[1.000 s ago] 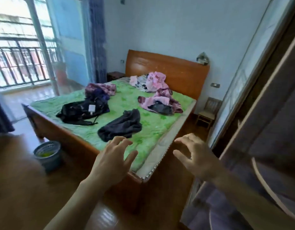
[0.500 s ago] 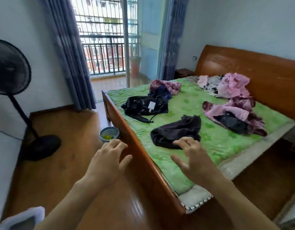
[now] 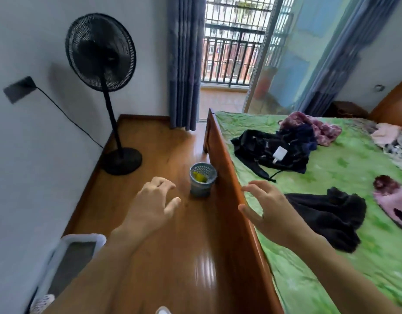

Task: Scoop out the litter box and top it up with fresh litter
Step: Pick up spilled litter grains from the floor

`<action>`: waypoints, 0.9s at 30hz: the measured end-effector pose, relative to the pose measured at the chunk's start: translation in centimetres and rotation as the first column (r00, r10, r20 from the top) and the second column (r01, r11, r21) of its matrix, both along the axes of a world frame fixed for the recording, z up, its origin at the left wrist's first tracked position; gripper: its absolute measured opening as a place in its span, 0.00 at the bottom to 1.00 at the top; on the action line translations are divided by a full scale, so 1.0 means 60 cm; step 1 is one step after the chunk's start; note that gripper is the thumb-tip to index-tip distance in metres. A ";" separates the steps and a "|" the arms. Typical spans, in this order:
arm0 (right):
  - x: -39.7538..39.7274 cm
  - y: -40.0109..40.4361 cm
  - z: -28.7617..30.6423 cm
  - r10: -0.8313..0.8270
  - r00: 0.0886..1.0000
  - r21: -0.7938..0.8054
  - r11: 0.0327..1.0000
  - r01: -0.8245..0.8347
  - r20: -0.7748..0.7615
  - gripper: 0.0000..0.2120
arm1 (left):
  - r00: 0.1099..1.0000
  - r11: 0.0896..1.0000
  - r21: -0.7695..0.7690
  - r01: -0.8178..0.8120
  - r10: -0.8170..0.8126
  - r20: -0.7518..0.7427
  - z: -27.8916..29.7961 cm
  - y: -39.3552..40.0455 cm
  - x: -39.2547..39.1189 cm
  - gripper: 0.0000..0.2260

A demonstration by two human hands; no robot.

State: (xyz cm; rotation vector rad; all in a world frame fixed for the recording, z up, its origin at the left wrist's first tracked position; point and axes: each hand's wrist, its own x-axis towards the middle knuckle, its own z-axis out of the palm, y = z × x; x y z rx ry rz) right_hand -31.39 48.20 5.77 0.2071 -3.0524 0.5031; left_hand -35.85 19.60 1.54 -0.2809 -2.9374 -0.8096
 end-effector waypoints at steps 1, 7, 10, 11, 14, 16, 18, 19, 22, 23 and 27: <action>-0.033 -0.010 0.002 0.012 1.000 0.008 1.000 -0.012 0.016 0.23 | 1.000 0.999 0.046 -0.026 0.026 0.008 -0.006 -0.016 -0.029 0.16; -0.216 -0.101 0.013 0.143 0.990 0.039 0.989 -0.143 0.009 0.22 | 0.979 0.965 0.164 -0.203 0.196 0.060 -0.035 -0.126 -0.145 0.14; -0.275 -0.163 -0.004 0.218 0.976 0.008 0.976 -0.218 0.023 0.21 | 0.958 0.945 0.164 -0.283 0.270 0.097 -0.046 -0.169 -0.173 0.14; -0.293 -0.180 -0.013 0.258 0.966 0.005 0.966 -0.258 0.035 0.20 | 0.948 0.936 0.160 -0.314 0.299 0.107 -0.051 -0.181 -0.182 0.14; -0.361 -0.216 -0.039 0.379 0.921 -0.001 0.925 -0.380 0.095 0.19 | 0.914 0.905 0.148 -0.400 0.382 0.134 -0.067 -0.212 -0.209 0.13; -0.423 -0.235 -0.054 0.439 0.892 -0.006 0.897 -0.441 0.111 0.17 | 0.880 0.872 0.142 -0.469 0.449 0.154 -0.082 -0.230 -0.221 0.12; -0.488 -0.259 -0.064 0.497 0.861 -0.039 0.868 -0.496 0.111 0.16 | 0.824 0.817 0.132 -0.561 0.536 0.185 -0.096 -0.247 -0.232 0.11; -0.520 -0.273 -0.072 0.538 0.838 -0.044 0.843 -0.536 0.093 0.15 | 0.791 0.789 0.118 -0.604 0.575 0.208 -0.103 -0.254 -0.237 0.11; -0.614 -0.317 -0.102 0.658 0.751 -0.027 0.753 -0.658 0.060 0.16 | 0.697 0.708 0.060 -0.703 0.671 0.252 -0.122 -0.264 -0.262 0.10; -0.643 -0.333 -0.108 0.672 0.732 -0.027 0.739 -0.674 0.109 0.18 | 0.660 0.676 0.038 -0.736 0.703 0.264 -0.124 -0.262 -0.271 0.10; -0.741 -0.397 -0.123 0.798 0.589 -0.015 0.595 -0.803 0.129 0.23 | 0.555 0.572 0.001 -0.820 0.794 0.247 -0.110 -0.249 -0.301 0.09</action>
